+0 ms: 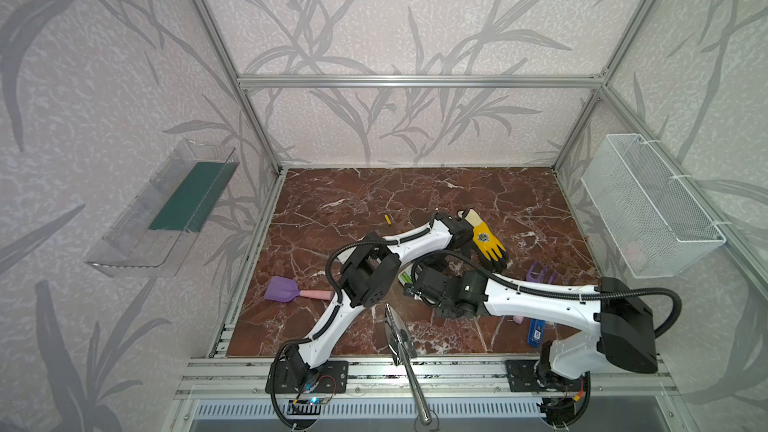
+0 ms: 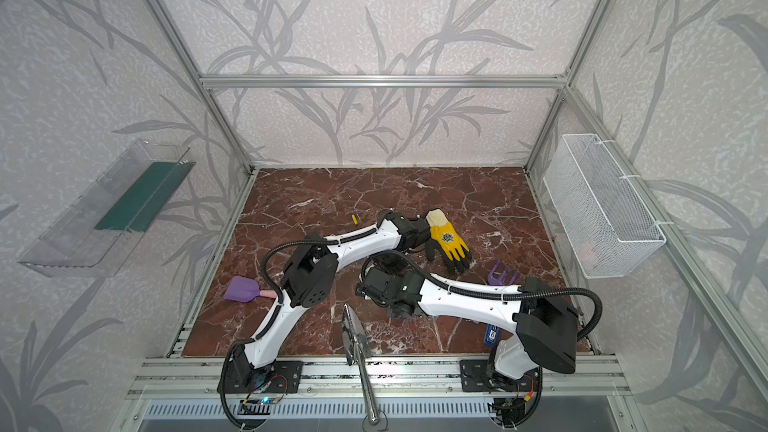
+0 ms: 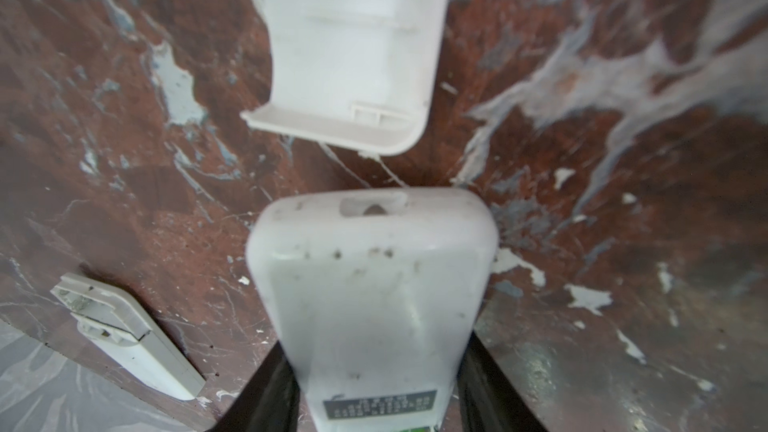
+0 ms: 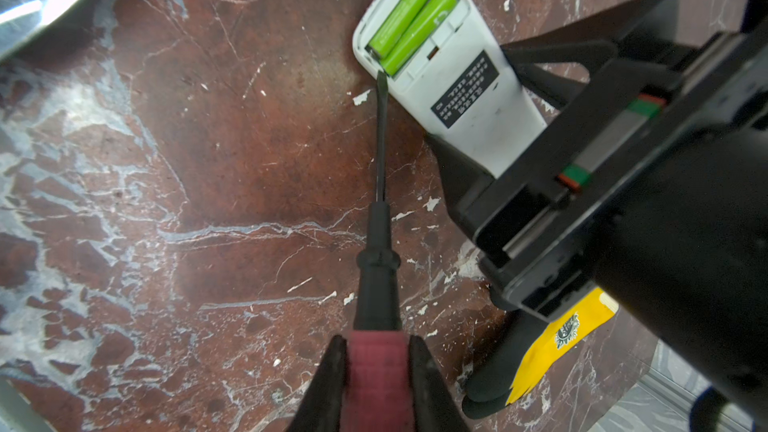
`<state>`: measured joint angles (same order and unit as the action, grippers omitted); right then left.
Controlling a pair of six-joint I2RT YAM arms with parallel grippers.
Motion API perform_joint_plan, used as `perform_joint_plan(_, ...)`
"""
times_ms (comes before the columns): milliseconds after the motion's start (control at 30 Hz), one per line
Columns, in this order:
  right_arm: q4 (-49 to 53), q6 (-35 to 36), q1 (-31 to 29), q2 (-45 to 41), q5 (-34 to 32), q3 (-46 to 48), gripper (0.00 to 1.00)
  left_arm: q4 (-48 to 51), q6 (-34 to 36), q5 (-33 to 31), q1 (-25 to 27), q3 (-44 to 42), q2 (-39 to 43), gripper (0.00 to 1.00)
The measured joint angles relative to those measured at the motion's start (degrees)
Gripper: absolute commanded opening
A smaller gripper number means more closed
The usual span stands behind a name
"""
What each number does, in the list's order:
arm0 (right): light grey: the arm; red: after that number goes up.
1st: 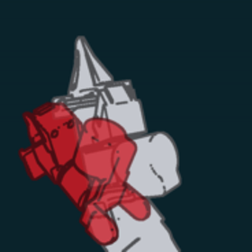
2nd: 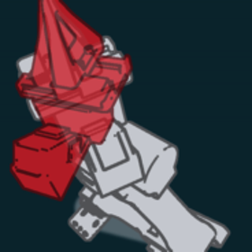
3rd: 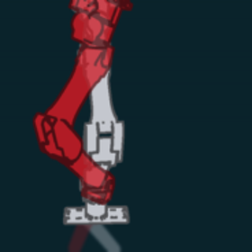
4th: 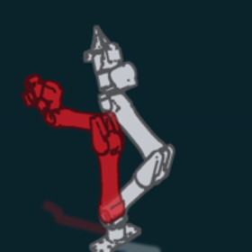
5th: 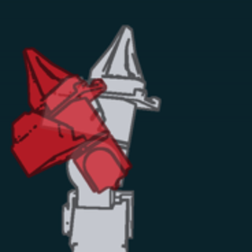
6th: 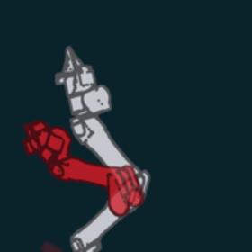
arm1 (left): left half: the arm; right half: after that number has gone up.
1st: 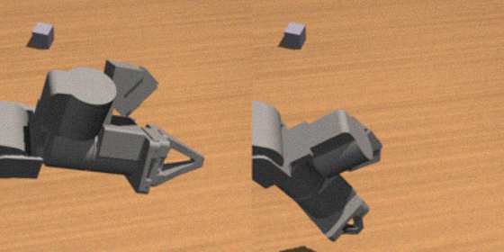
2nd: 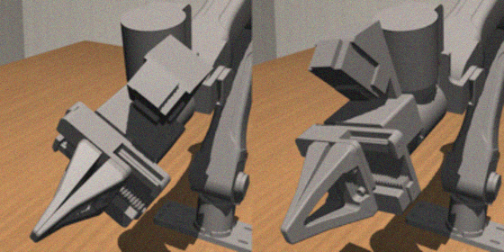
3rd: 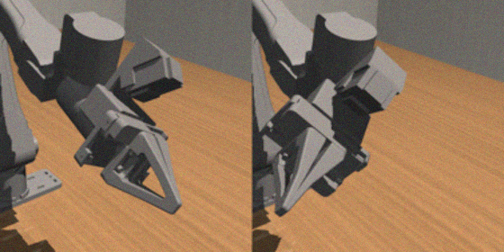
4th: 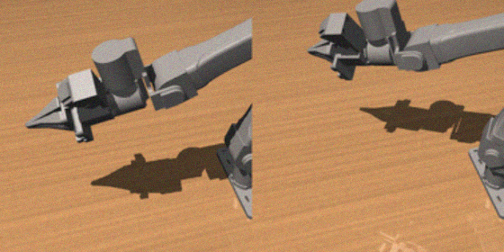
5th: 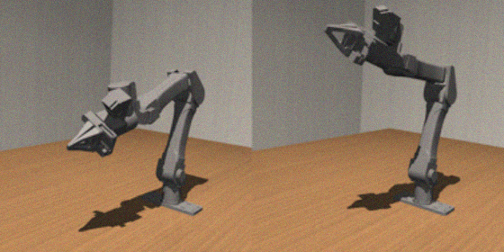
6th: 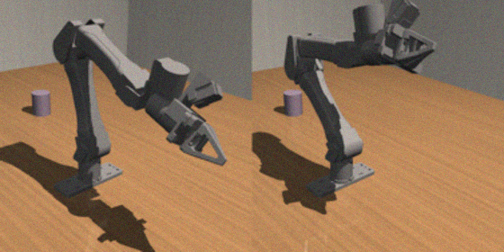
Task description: Unload the batteries from the remote control
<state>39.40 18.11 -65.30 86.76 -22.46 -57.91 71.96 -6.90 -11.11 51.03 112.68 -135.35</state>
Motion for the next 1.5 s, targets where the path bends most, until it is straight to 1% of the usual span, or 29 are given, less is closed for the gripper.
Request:
perform_joint_plan(200,1.5,1.5,0.3,2.1,0.5,-2.8,0.00,0.9,-0.3,-1.5,0.1,0.2,-0.3,0.00)
perform_joint_plan(433,4.5,3.3,0.6,5.0,1.3,-7.0,0.00,1.3,-0.3,-1.5,0.1,0.2,-0.4,0.00)
perform_joint_plan(633,6.8,3.3,0.6,7.3,0.4,-9.7,0.00,1.6,-0.2,-1.3,0.0,0.2,-0.5,0.00)
perform_joint_plan(867,6.7,1.7,0.5,7.5,-1.6,-9.5,0.00,1.6,-0.3,-0.9,-0.1,0.2,-0.5,0.00)
perform_joint_plan(1200,5.5,0.8,-0.7,7.5,-1.6,-8.5,0.00,1.5,-0.2,-0.4,-0.2,0.2,-0.5,0.00)
perform_joint_plan(1333,3.3,0.7,-0.9,6.6,-1.6,-6.0,0.00,1.3,0.4,0.4,-0.5,0.1,-0.5,0.00)
perform_joint_plan(1500,-0.6,-1.5,-1.0,5.7,-2.6,-1.8,0.00,0.4,1.3,1.8,-1.0,-0.7,0.0,0.00)
